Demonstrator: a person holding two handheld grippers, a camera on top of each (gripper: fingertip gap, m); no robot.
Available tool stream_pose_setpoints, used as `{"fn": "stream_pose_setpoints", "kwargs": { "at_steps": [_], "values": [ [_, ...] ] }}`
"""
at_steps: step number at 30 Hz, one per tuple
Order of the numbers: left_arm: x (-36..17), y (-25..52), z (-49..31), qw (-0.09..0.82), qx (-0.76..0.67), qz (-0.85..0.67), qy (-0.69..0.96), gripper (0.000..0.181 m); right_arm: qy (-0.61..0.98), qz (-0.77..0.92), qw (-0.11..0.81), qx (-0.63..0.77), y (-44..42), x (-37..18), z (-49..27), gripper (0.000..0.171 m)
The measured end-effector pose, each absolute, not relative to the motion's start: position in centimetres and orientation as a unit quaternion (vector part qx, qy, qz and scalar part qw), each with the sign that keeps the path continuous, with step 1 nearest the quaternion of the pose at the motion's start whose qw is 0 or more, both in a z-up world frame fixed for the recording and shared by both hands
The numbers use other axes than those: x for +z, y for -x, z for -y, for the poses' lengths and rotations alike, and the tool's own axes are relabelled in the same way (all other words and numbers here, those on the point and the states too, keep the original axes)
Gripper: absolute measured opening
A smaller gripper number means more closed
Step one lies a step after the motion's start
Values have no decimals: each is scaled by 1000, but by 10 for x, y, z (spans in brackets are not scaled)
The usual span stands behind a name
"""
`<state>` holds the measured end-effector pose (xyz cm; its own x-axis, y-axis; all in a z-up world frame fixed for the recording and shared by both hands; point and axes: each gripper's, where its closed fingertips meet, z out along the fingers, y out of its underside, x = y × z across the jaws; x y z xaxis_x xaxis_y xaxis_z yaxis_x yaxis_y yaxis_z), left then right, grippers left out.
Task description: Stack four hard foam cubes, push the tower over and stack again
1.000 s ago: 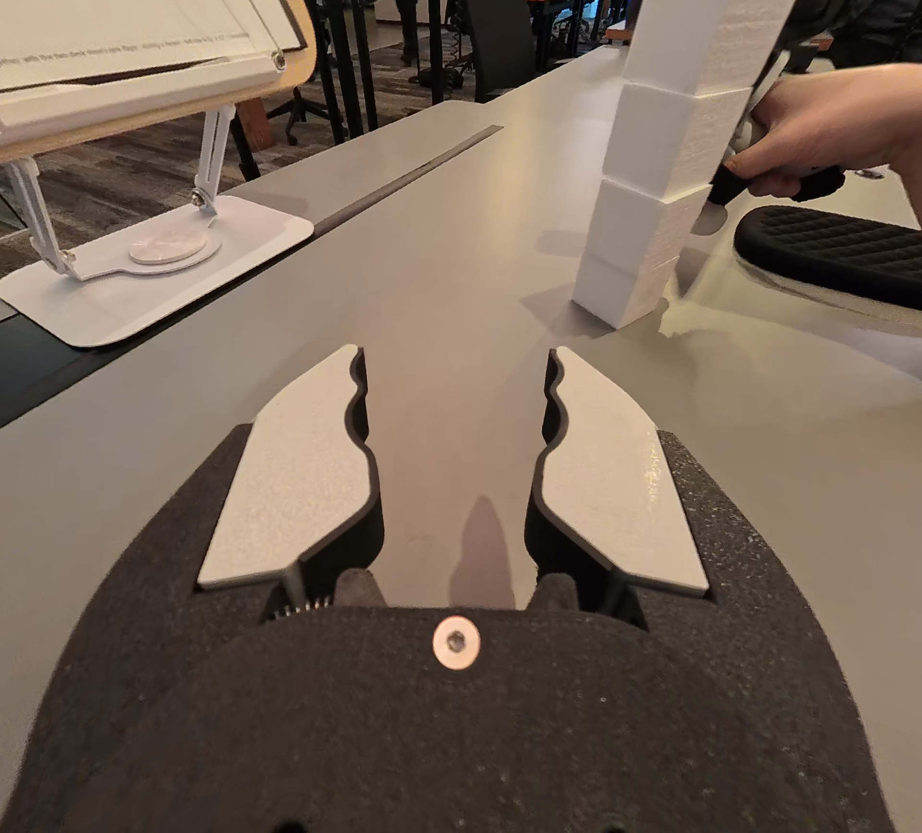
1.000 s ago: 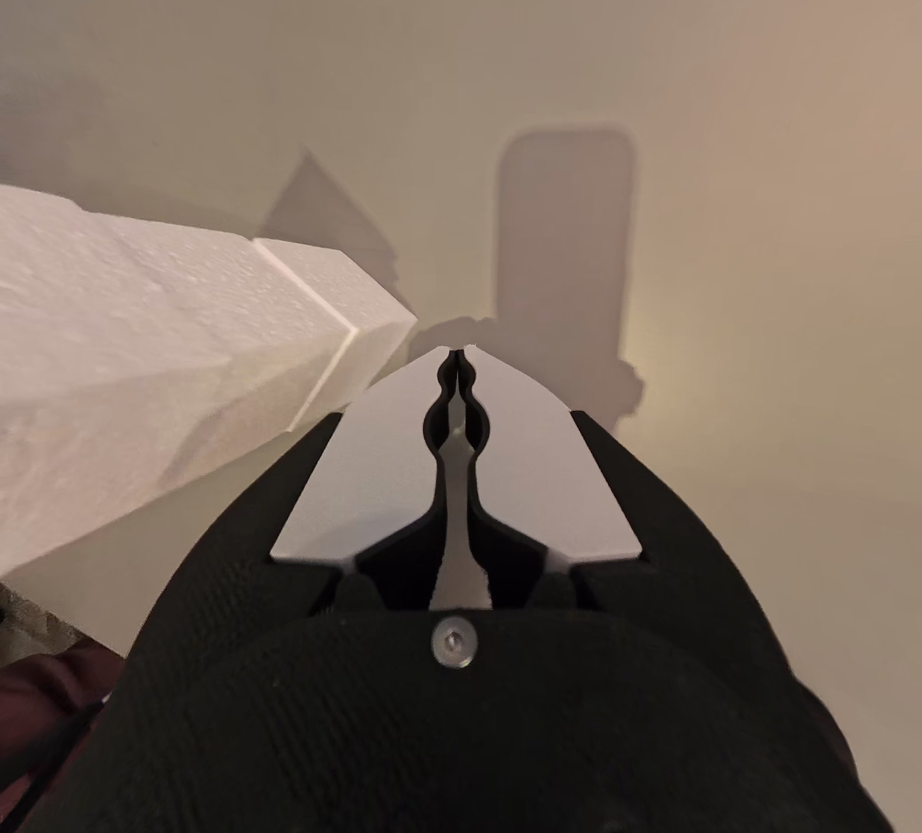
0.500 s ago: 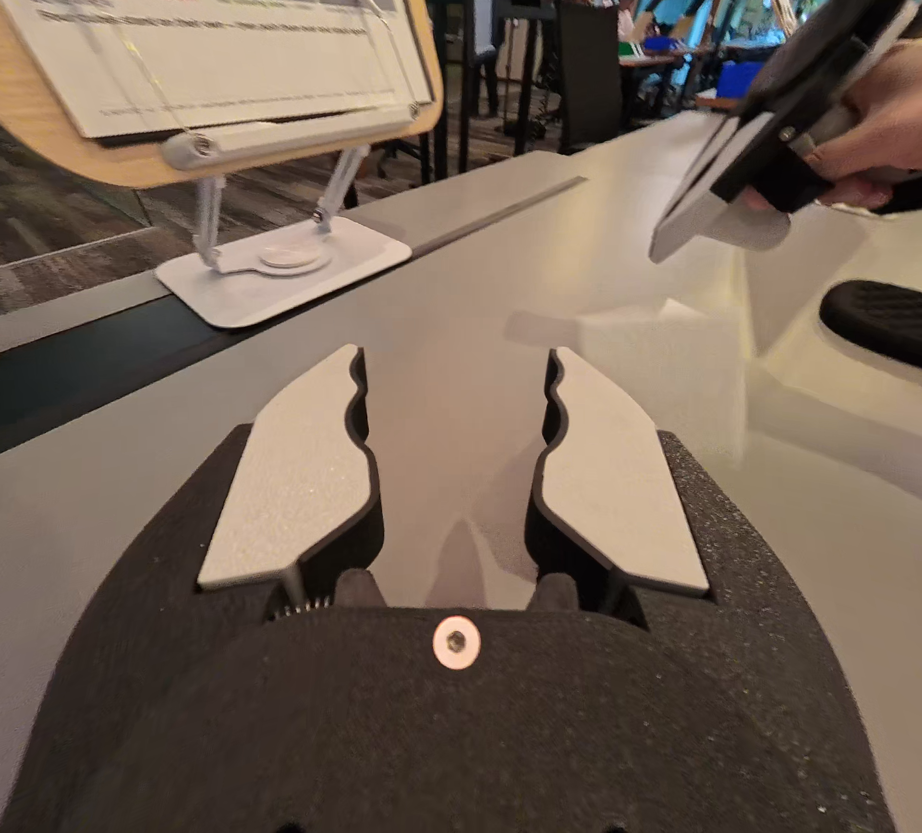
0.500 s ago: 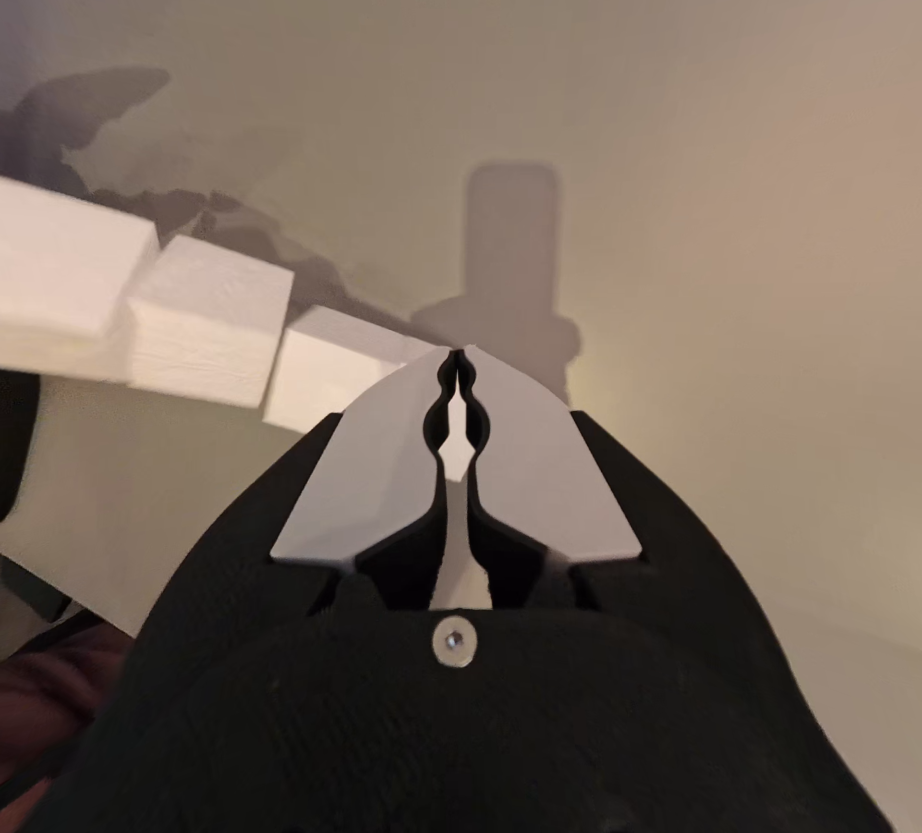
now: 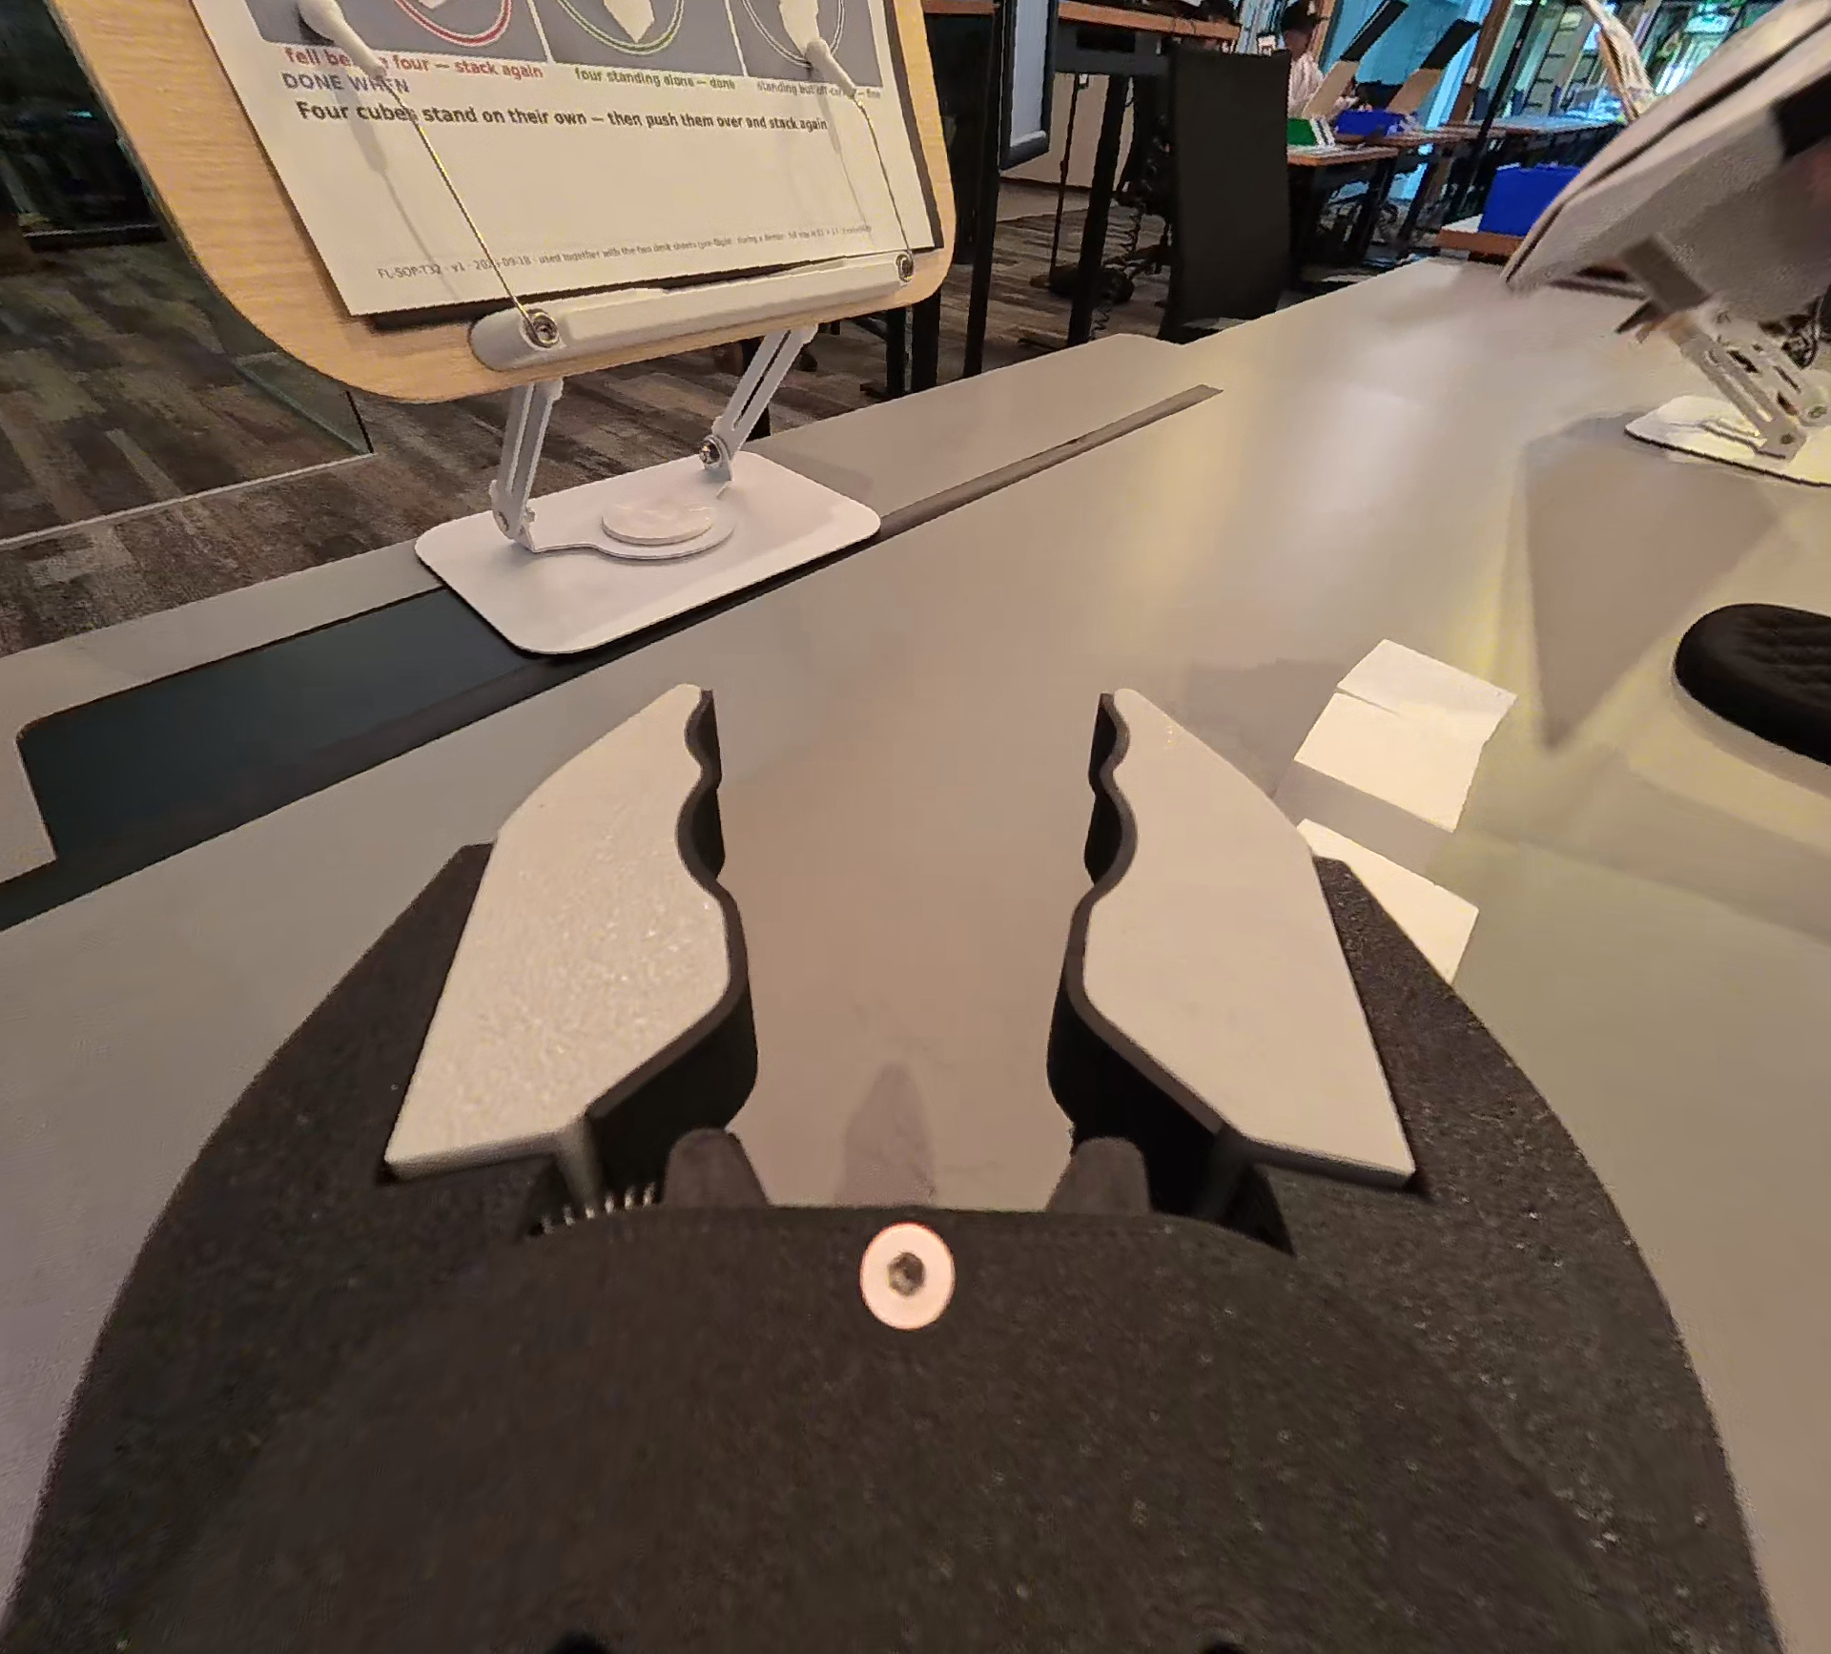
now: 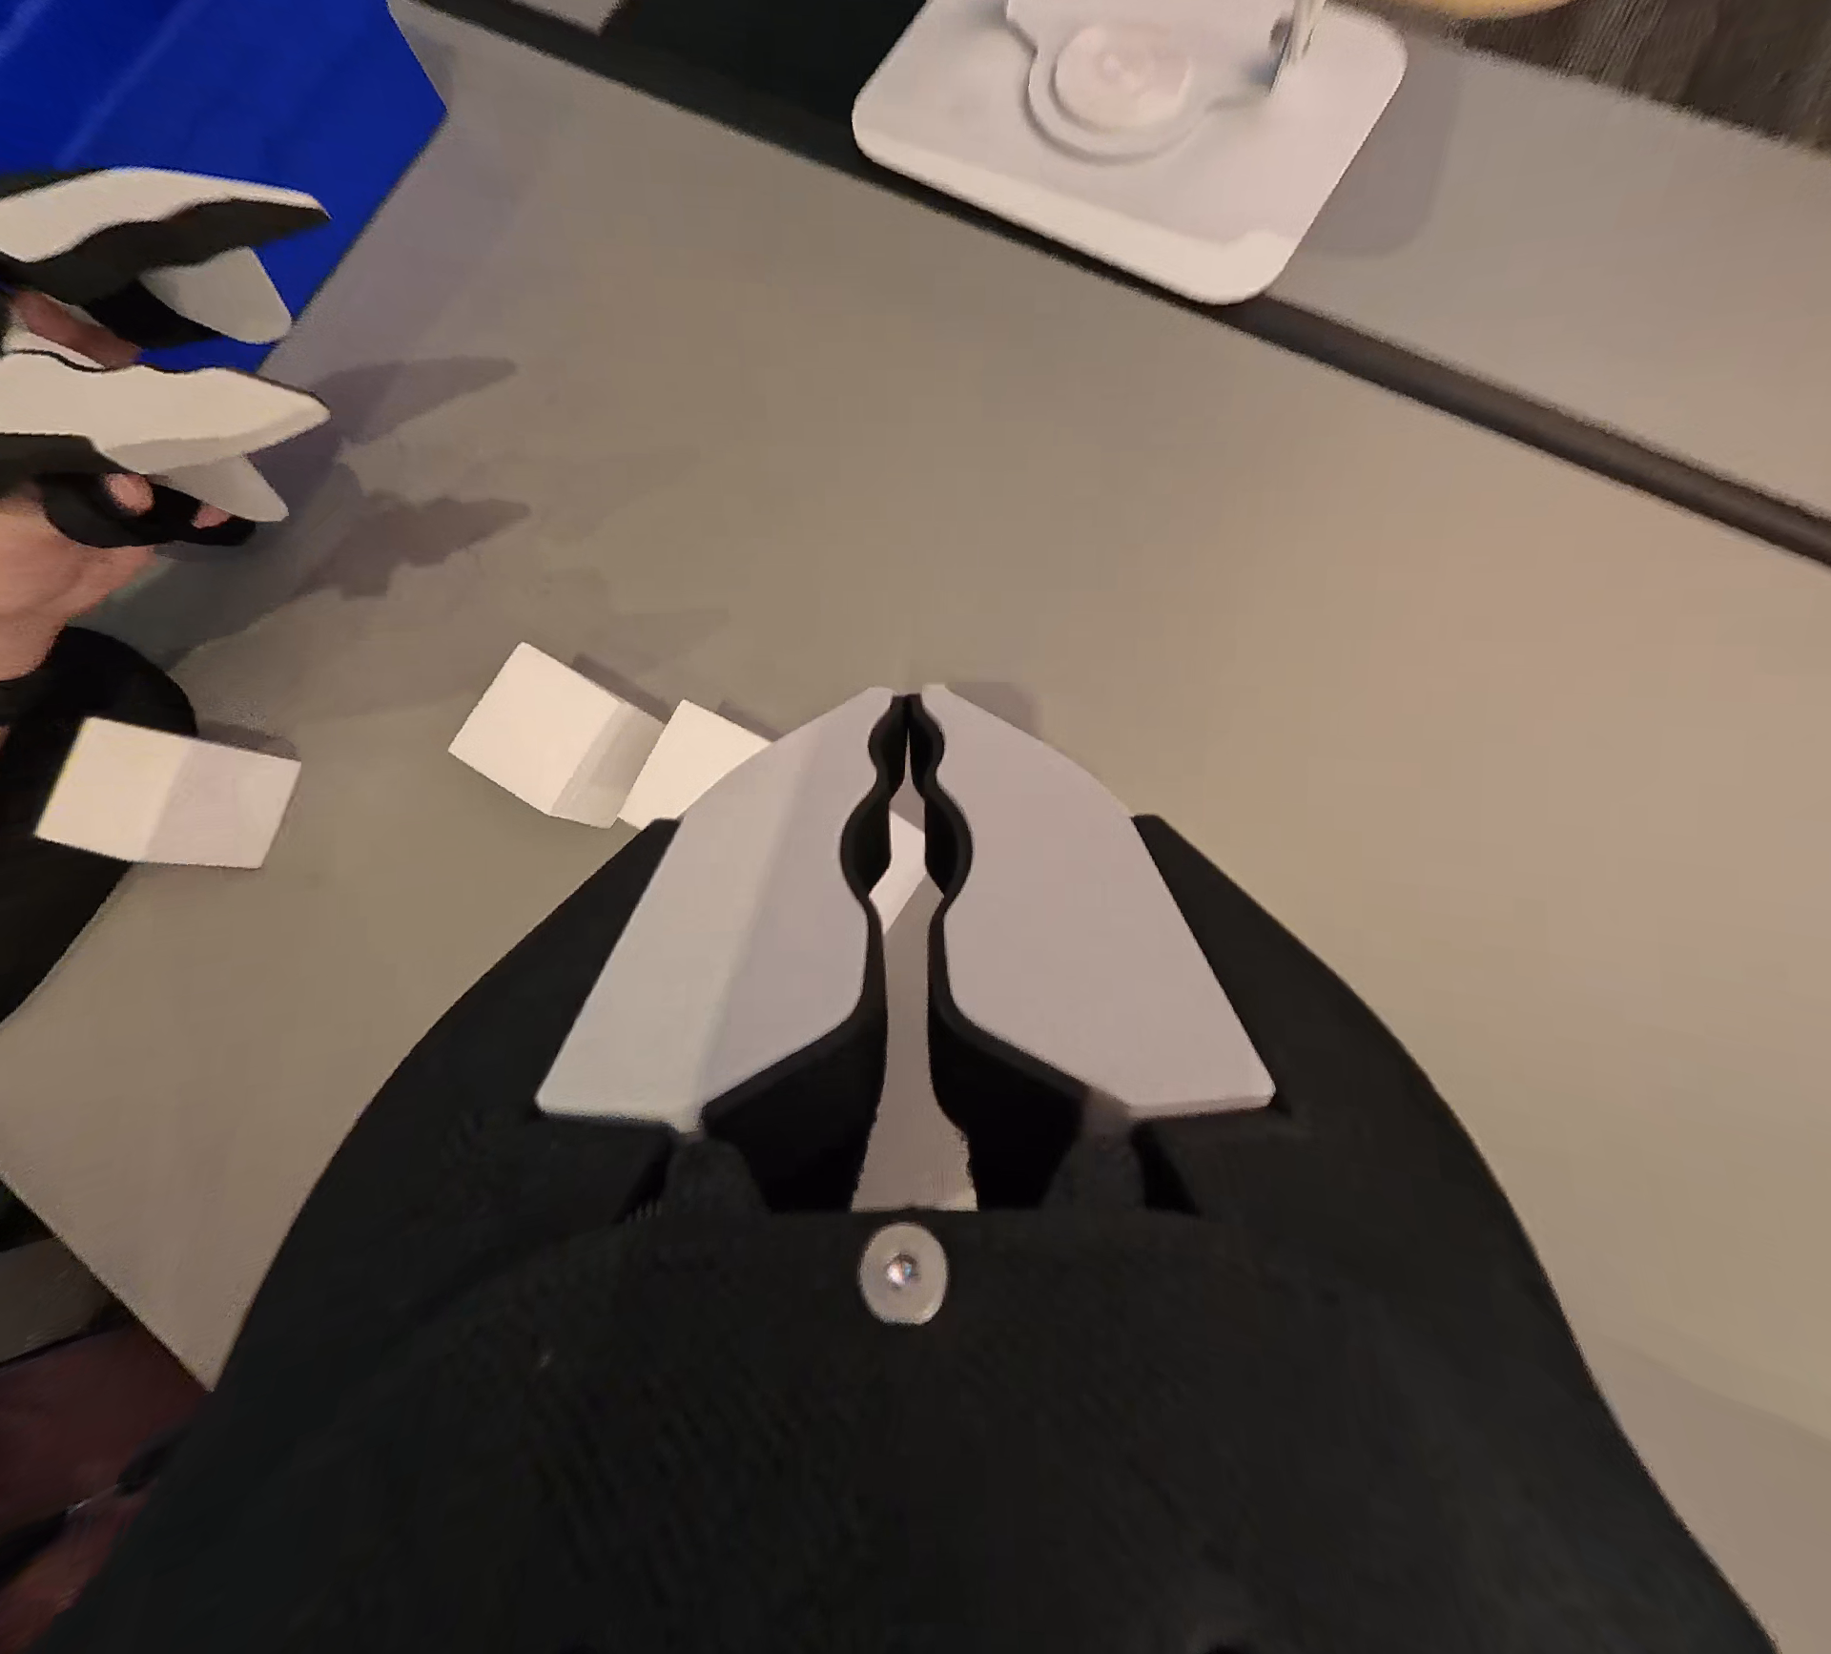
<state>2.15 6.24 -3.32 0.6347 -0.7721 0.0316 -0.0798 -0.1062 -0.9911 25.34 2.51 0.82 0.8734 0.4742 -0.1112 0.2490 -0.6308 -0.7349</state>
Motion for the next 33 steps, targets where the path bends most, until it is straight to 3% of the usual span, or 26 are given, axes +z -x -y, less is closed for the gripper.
{"fn": "stream_pose_setpoints", "kwargs": {
  "at_steps": [10,20,26,33],
  "values": [
    [-42,-29,-58,576,-288,-340,685,75,783,255,556,117,-294,77,-31,6],
    [-1,-40,-10,551,-323,-412,650,78,726,259,604,203,-336,78,-21,25],
    [43,-37,43,538,-400,-408,620,72,652,274,667,235,-334,118,-2,47],
    [-1,5,75,483,-246,-472,696,80,639,364,628,256,-332,136,-7,51]
  ]
}}
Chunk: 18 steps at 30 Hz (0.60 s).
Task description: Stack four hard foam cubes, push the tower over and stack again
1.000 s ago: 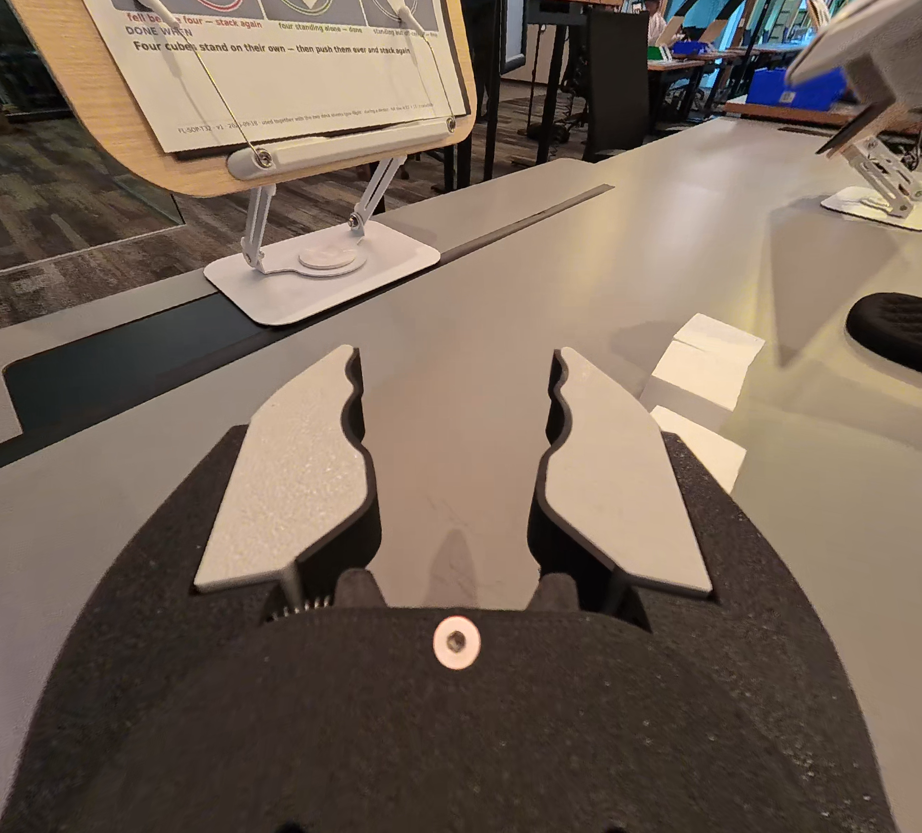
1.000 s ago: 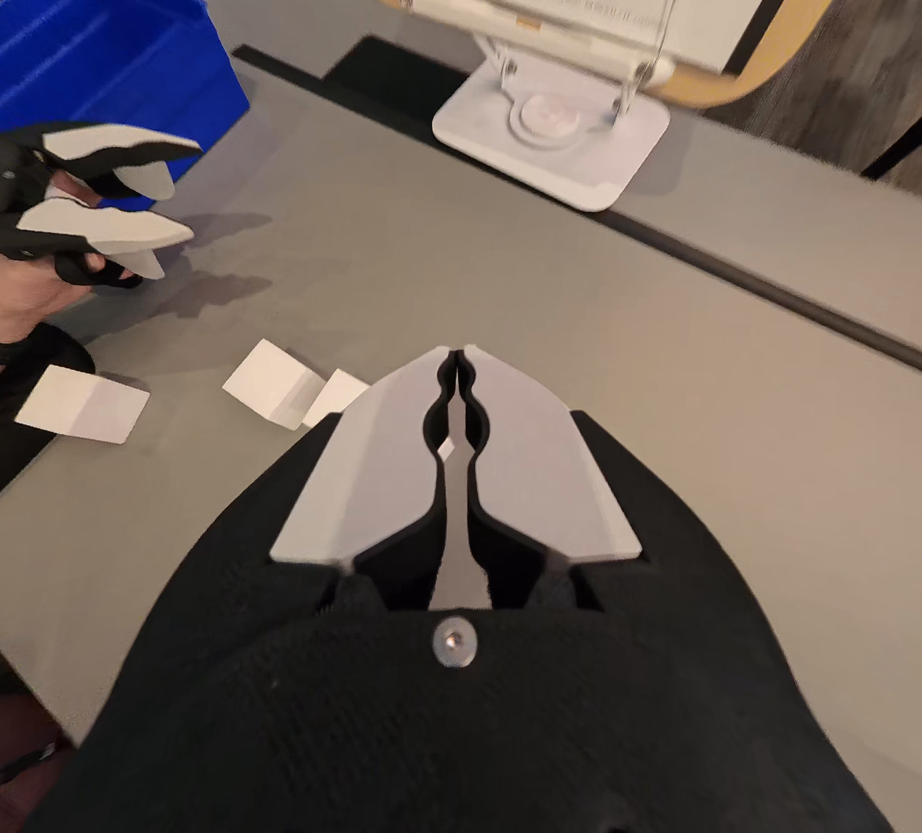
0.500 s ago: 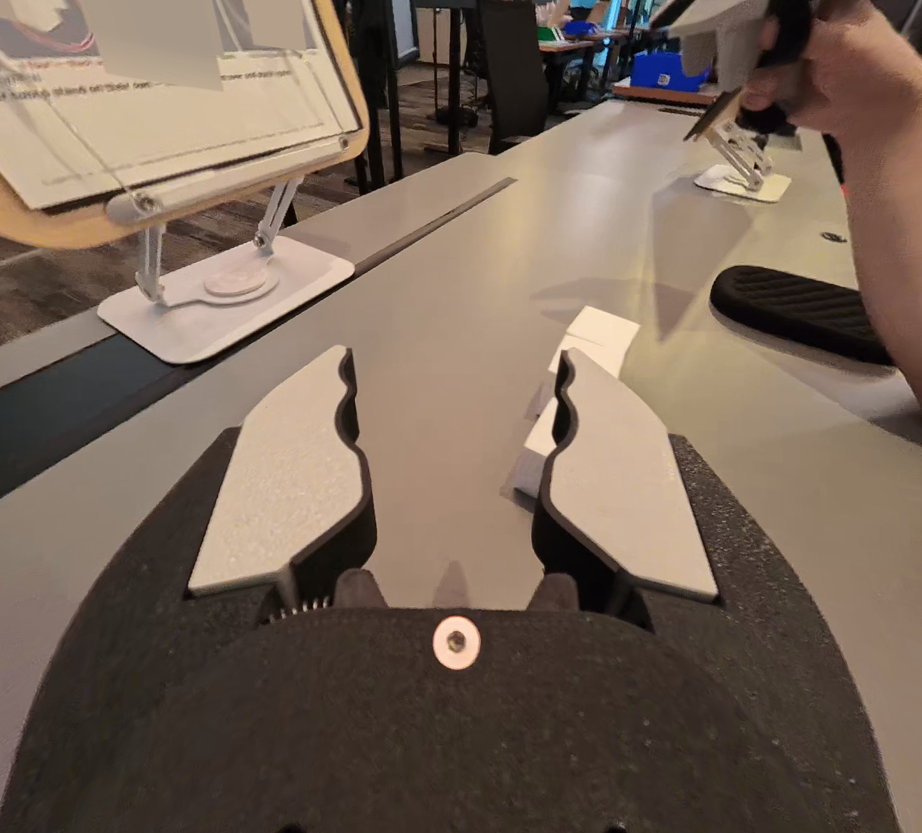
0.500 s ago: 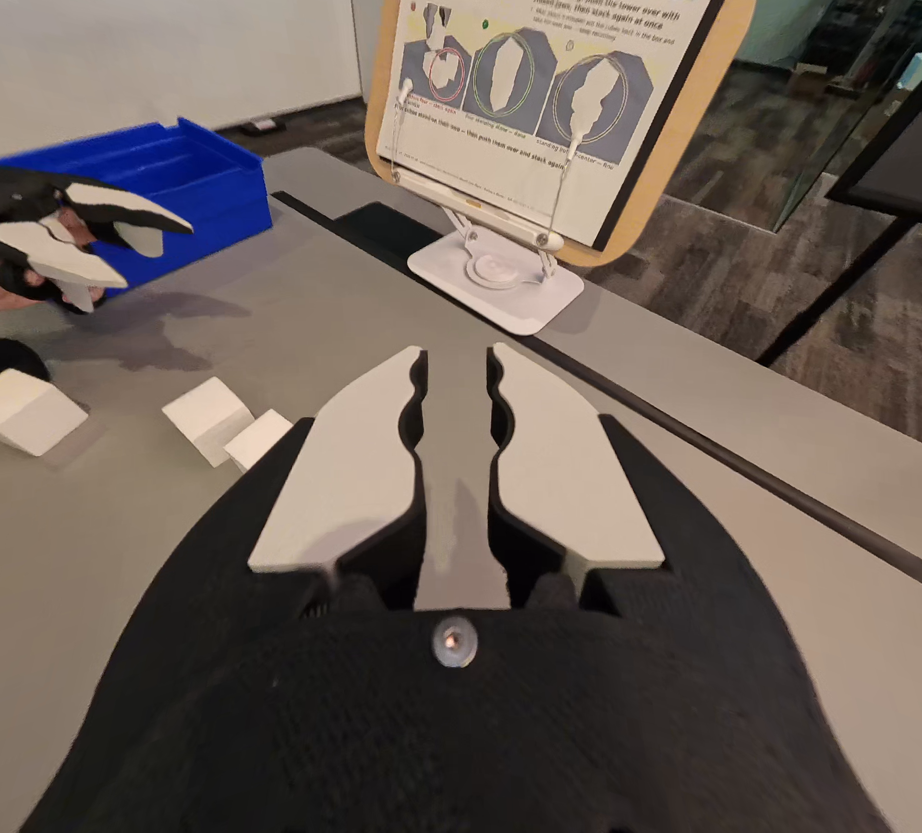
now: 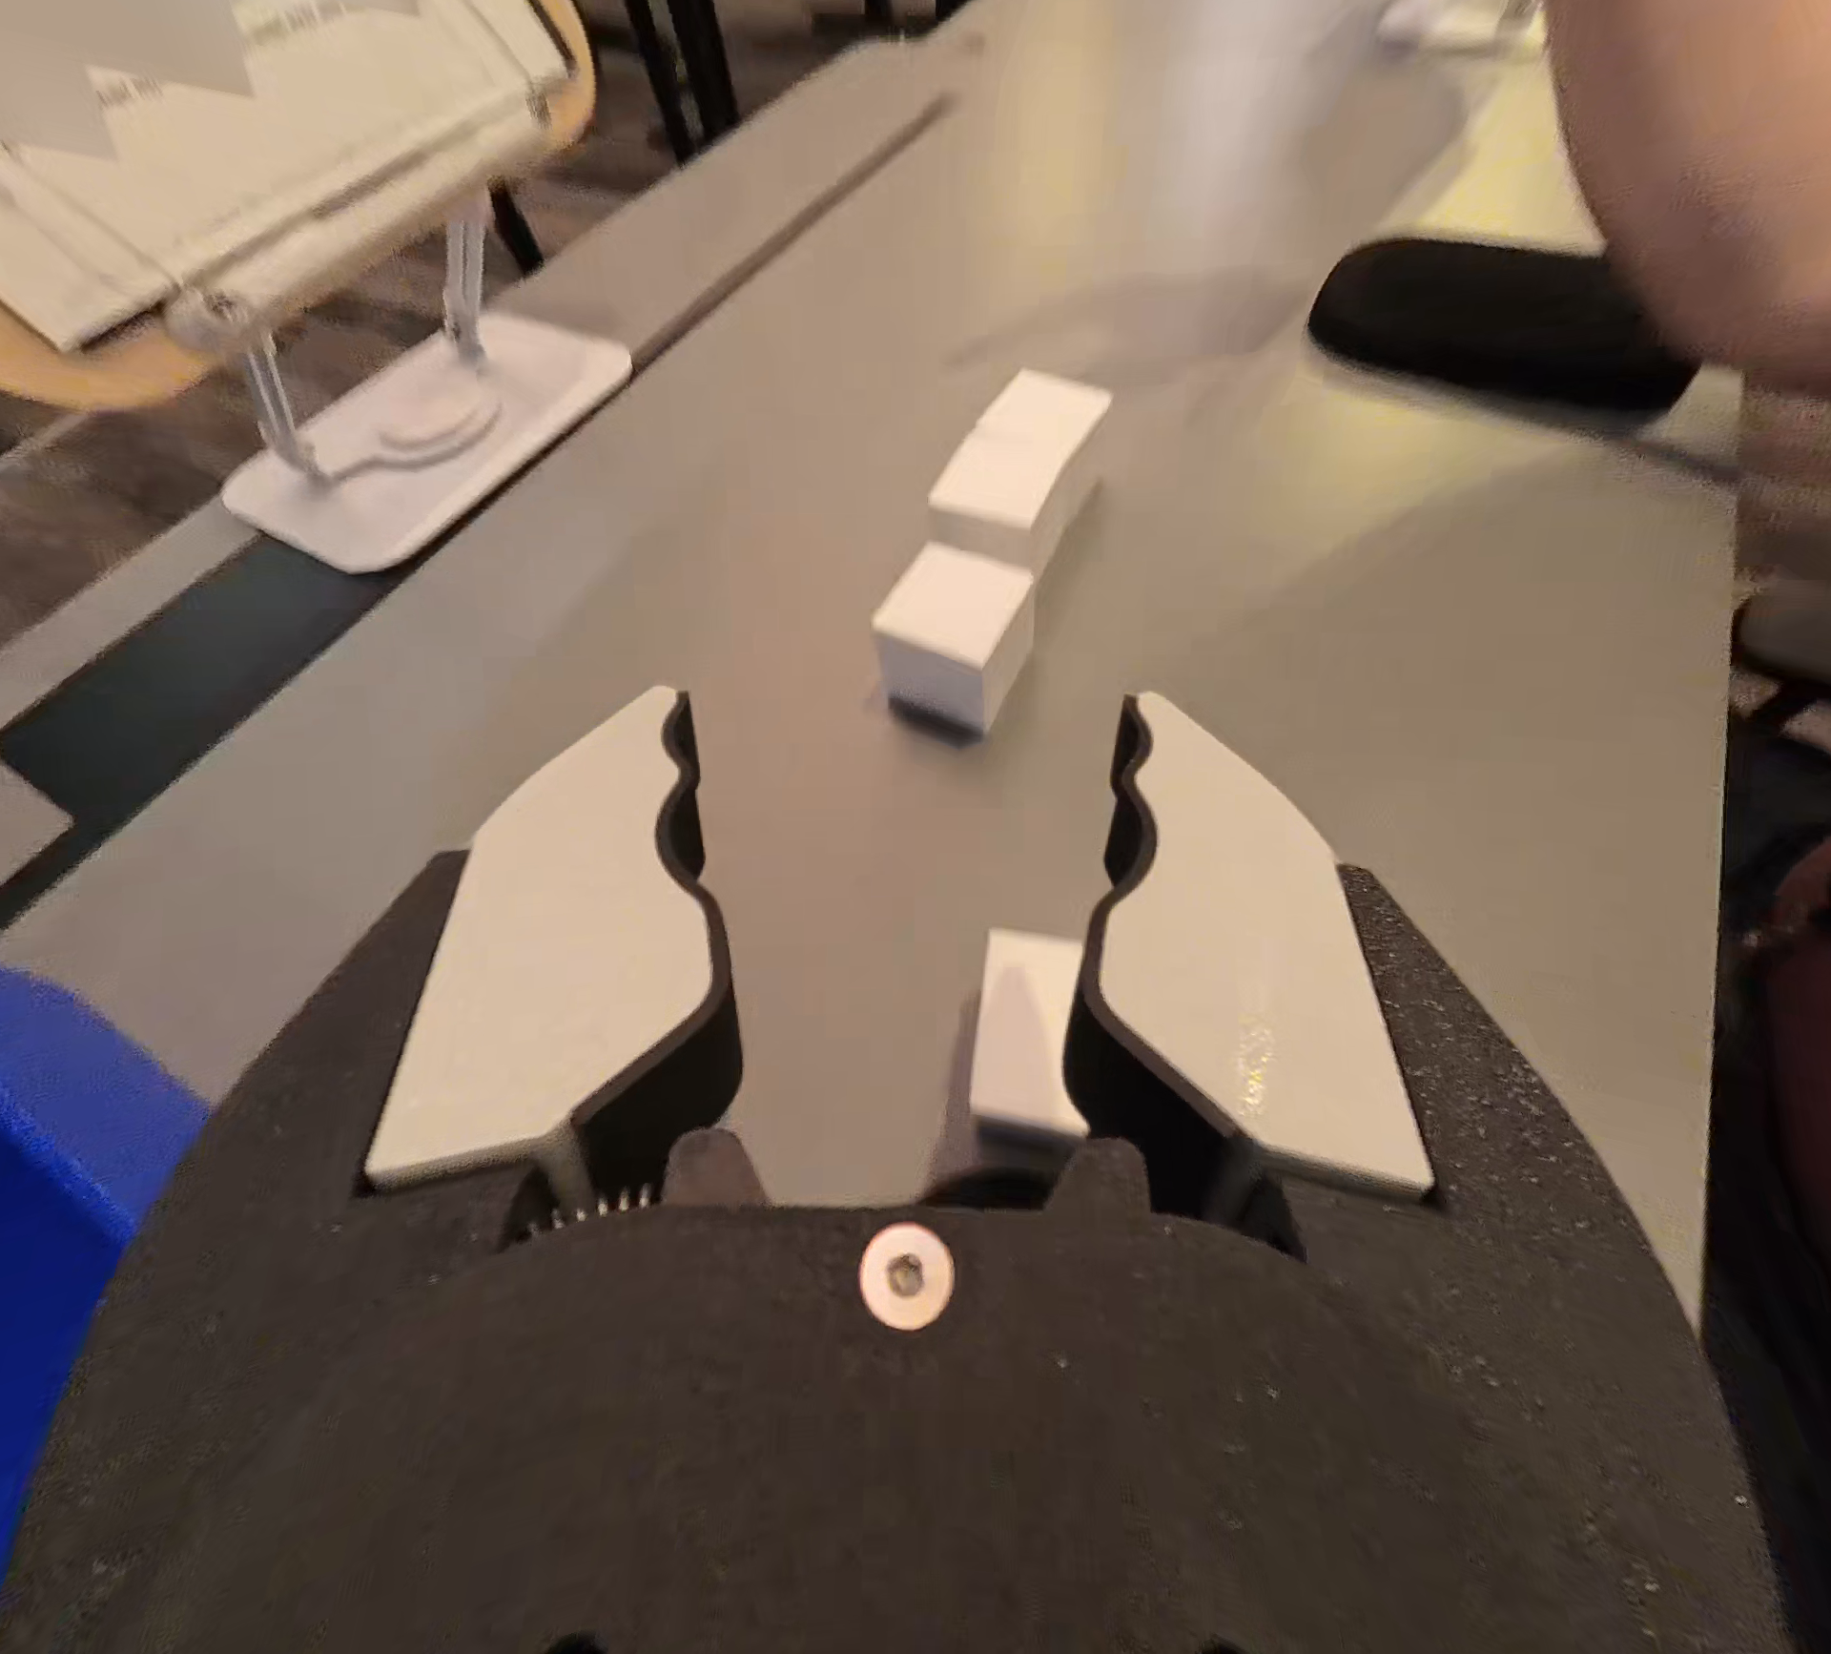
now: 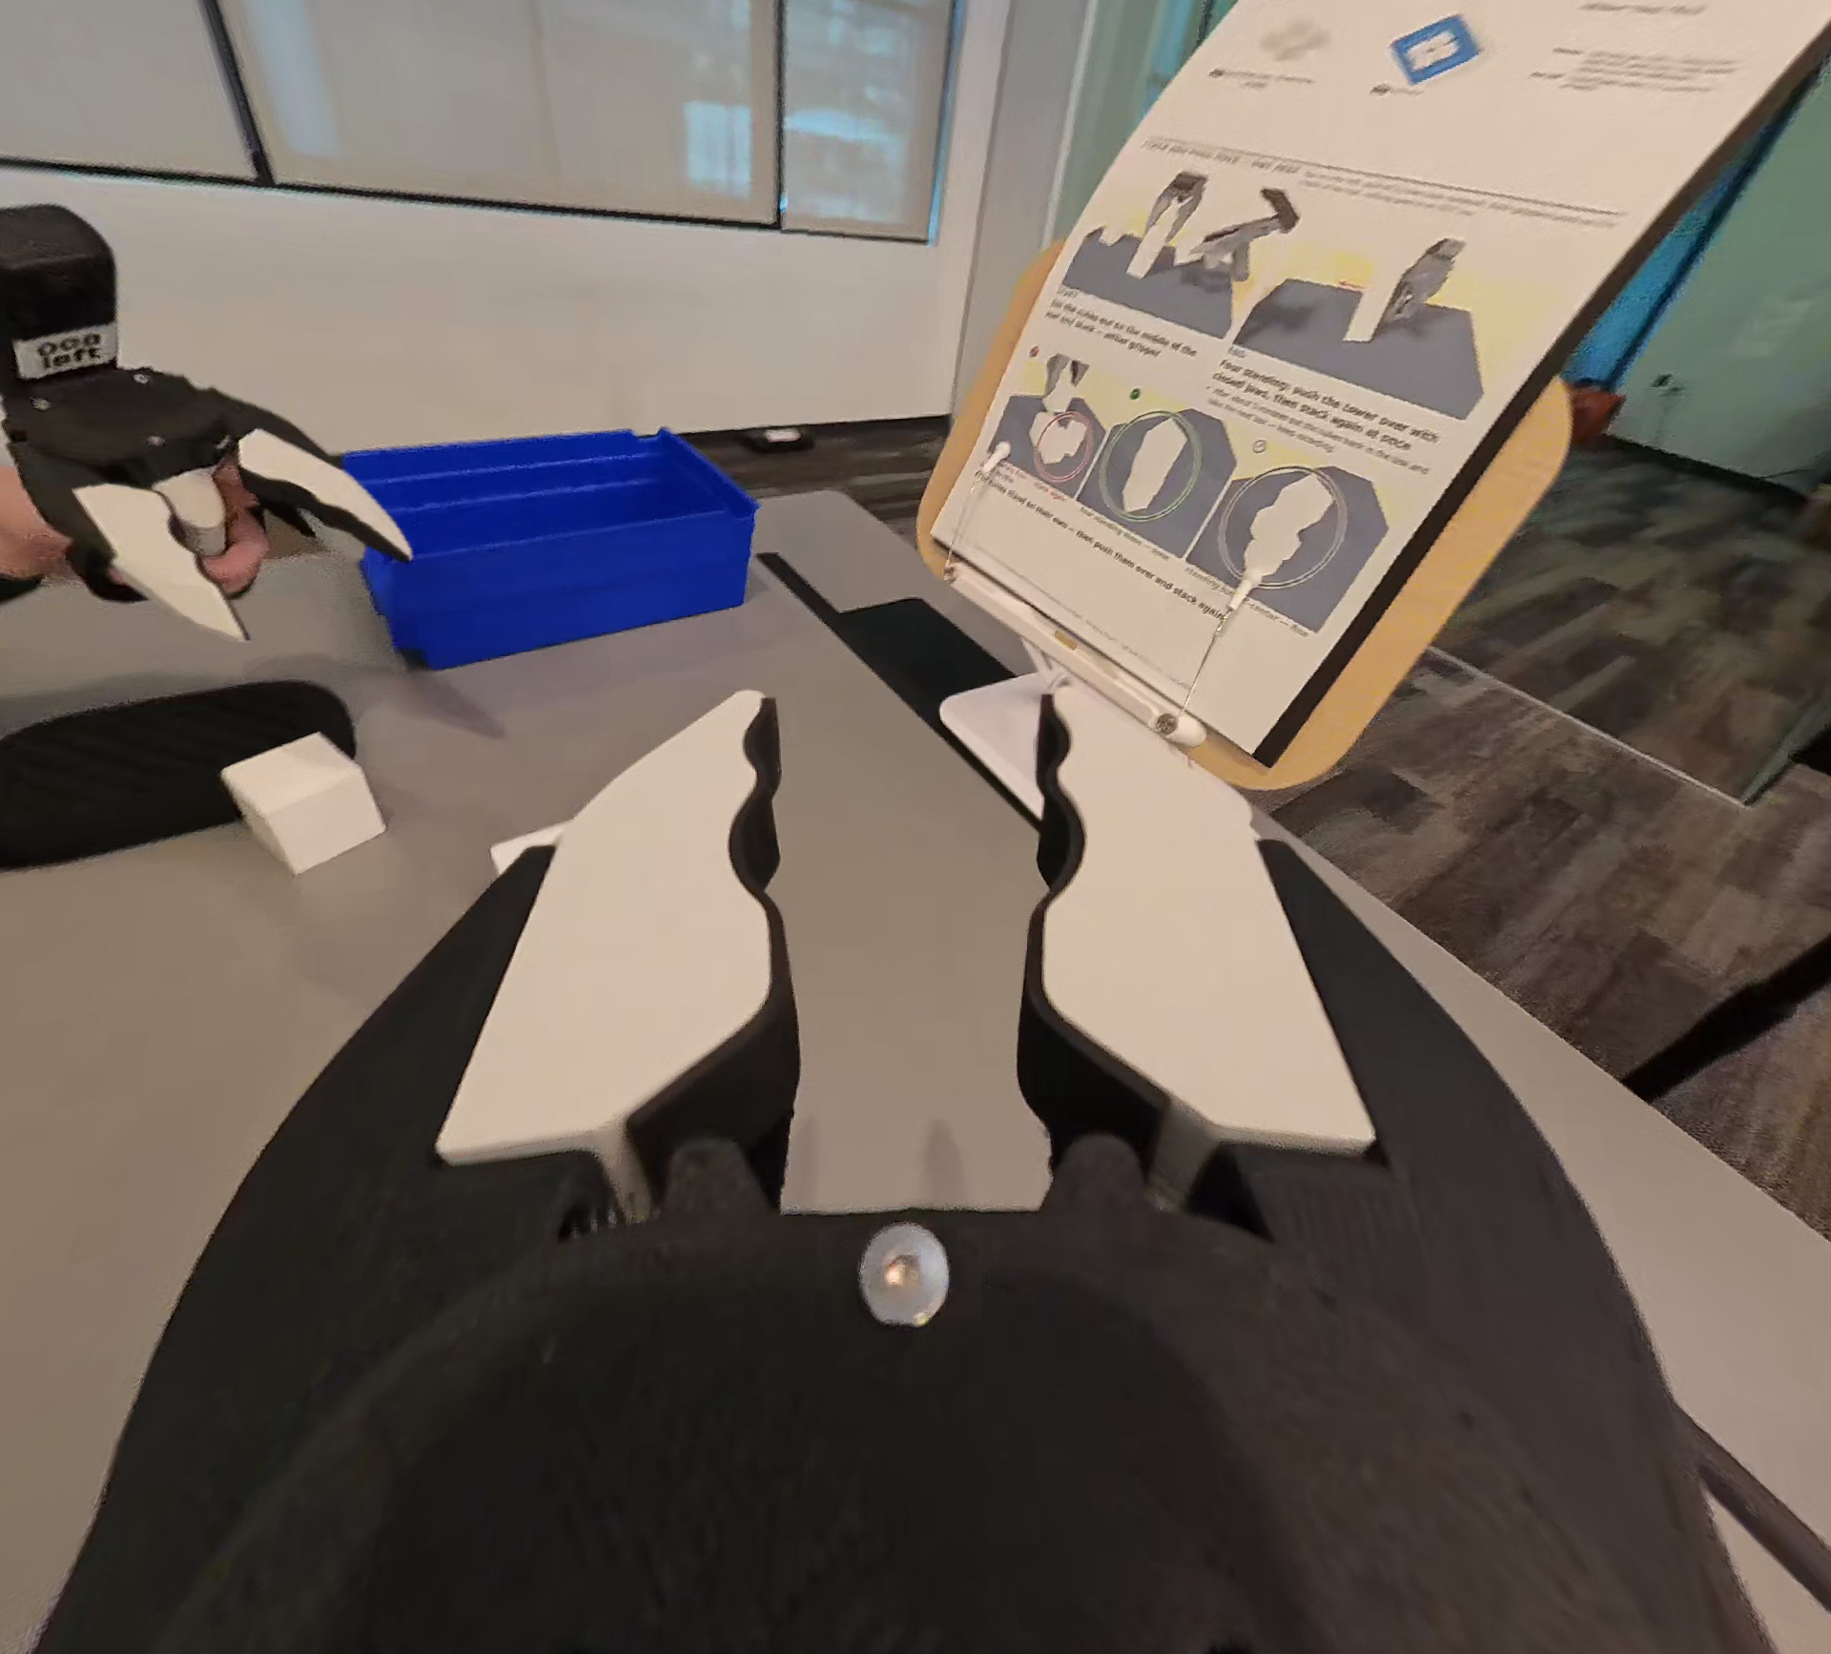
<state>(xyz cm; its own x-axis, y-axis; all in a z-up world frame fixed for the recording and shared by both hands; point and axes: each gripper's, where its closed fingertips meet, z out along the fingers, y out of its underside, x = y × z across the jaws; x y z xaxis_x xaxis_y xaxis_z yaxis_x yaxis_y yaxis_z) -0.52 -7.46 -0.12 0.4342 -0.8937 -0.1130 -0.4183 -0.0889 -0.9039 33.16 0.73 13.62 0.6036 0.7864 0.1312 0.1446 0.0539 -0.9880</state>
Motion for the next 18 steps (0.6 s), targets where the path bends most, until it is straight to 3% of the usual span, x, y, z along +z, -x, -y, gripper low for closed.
{"fn": "stream_pose_setpoints", "kwargs": {
  "at_steps": [9,18],
  "values": [
    [-47,8,109,397,-208,-480,754,76,663,409,538,321,-329,82,-24,60],
    [-101,25,126,316,-117,-511,791,81,654,398,556,323,-344,78,-29,58]
  ]
}}
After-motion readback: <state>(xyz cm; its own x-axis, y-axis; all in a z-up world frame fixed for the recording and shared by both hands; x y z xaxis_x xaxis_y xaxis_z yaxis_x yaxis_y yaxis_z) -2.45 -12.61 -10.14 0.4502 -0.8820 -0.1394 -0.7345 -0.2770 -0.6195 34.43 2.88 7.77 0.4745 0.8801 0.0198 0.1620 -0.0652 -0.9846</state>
